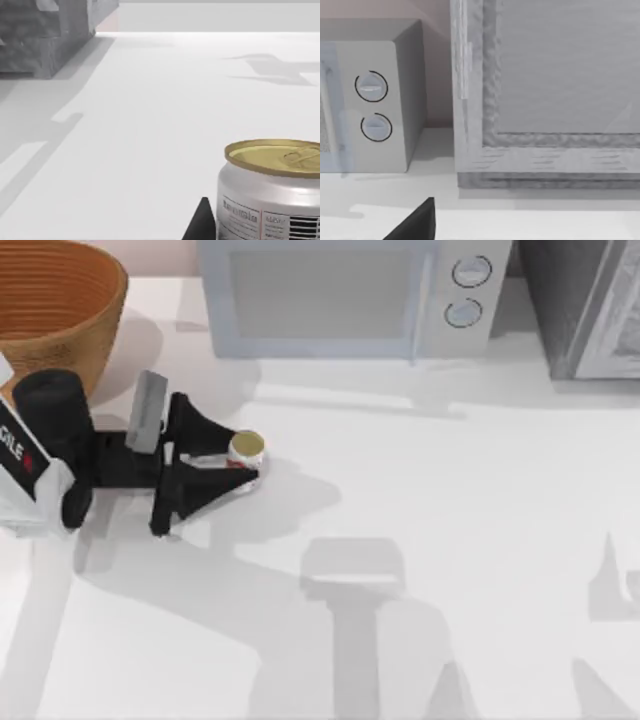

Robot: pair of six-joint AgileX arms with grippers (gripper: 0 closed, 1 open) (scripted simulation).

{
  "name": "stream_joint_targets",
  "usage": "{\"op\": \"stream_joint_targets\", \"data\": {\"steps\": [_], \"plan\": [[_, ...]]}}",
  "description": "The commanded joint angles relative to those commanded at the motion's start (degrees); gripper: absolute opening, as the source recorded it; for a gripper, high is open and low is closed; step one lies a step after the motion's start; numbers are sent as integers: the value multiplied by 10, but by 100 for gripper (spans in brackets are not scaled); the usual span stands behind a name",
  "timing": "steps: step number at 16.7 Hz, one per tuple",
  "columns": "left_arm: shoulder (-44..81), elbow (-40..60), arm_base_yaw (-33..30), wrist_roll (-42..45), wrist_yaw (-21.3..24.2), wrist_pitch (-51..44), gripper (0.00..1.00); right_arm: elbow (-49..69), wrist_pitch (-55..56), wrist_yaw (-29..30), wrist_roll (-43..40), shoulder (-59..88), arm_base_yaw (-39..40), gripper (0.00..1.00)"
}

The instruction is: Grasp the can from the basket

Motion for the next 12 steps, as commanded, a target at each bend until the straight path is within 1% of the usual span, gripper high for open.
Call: {"op": "stream_joint_targets", "data": {"steps": [7, 8, 12], "plan": [[0, 0, 0, 0, 0, 0, 98, 0, 0, 0, 0, 0, 0, 100], [0, 0, 0, 0, 0, 0, 100, 0, 0, 0, 0, 0, 0, 100], [0, 0, 0, 0, 0, 0, 100, 0, 0, 0, 0, 0, 0, 100]]}}
